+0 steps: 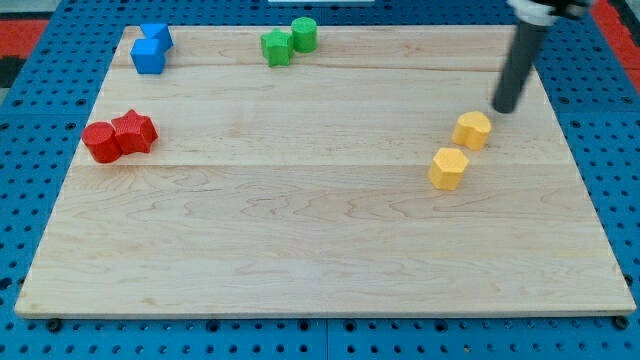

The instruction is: Place the yellow heart towards the centre of the board

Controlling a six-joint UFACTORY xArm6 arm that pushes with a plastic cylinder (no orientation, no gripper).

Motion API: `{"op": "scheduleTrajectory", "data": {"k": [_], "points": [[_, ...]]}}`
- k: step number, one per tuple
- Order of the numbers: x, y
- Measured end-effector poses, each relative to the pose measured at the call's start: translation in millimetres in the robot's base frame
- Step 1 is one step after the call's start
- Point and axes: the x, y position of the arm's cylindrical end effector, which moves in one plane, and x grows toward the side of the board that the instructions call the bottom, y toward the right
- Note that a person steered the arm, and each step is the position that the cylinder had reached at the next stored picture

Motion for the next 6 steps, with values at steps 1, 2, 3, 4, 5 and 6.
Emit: {"op": "scheduleTrajectory", "data": {"k": [1, 2, 3, 4, 5, 6], "points": [[15.4, -31.5], [15.8, -125.9], [26.7, -90.8], [40.6, -53.1], [66.3, -67.3], [46.3, -147.8]]}}
